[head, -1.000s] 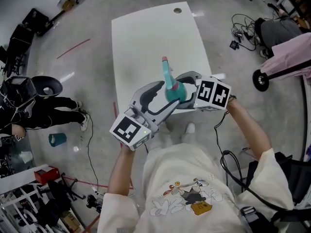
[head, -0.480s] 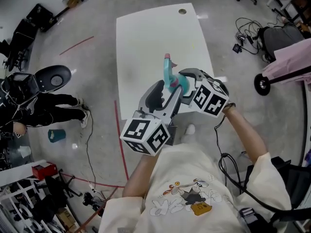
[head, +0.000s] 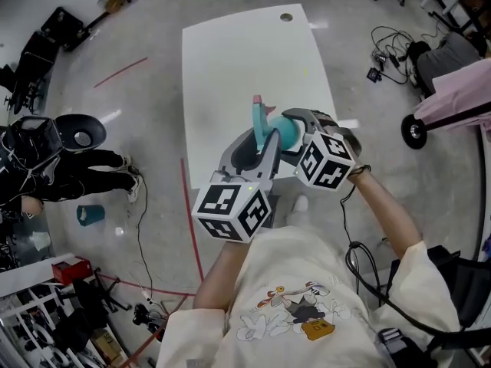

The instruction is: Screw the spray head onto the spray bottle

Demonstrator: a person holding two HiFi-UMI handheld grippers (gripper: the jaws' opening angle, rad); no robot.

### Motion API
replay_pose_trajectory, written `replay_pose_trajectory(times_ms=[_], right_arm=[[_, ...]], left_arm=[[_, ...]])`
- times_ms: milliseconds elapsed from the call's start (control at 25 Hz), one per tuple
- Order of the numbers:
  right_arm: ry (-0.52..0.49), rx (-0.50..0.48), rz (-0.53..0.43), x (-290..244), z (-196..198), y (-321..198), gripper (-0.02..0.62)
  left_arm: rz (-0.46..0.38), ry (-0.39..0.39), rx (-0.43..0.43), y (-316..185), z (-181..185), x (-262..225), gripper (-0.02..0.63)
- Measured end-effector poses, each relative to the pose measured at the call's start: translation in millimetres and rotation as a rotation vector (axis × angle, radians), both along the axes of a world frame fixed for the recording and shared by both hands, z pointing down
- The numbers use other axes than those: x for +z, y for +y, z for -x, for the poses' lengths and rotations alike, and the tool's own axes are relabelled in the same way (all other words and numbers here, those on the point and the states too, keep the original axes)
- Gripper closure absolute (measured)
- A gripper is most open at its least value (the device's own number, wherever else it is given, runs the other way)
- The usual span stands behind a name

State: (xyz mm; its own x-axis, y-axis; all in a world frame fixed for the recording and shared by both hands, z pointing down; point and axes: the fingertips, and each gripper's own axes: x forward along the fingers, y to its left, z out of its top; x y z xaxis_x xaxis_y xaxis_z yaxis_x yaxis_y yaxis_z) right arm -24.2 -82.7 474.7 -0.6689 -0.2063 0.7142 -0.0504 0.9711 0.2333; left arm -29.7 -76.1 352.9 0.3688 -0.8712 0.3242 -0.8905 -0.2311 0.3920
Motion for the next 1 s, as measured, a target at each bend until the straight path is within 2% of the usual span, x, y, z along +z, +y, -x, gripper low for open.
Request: replay_pose_trajectory(times_ms=[80, 200, 280, 520, 800, 880, 1000], right_arm=[[-0.018, -0.016, 0.038, -1, 2, 2, 0.21], [-0.079, -0.063, 0.148, -12, 8, 15, 0.21], [-0.091, -0.085, 0.171, -21, 11, 23, 0.21], [-0.015, -0.068, 0.126, -36, 7, 27, 0.21], [0.067, -0.092, 0.13, -41, -11, 16, 0.21], [0.066, -0.122, 0.161, -42, -10, 21, 0.21], [0.0, -0.196, 0.278, -43, -6, 42, 0.21]], left_arm=[[-0.038, -0.031, 0.01, -1, -2, -4, 0.474], [-0.14, -0.101, 0.042, 5, -4, -19, 0.476], [-0.183, -0.12, 0.06, 11, -3, -27, 0.476], [-0.256, -0.147, 0.117, 23, 0, -40, 0.476], [-0.34, -0.149, 0.242, 13, -11, -45, 0.476], [-0.352, -0.152, 0.282, 16, -11, -47, 0.476], [-0.371, -0.123, 0.309, 25, -13, -49, 0.476]])
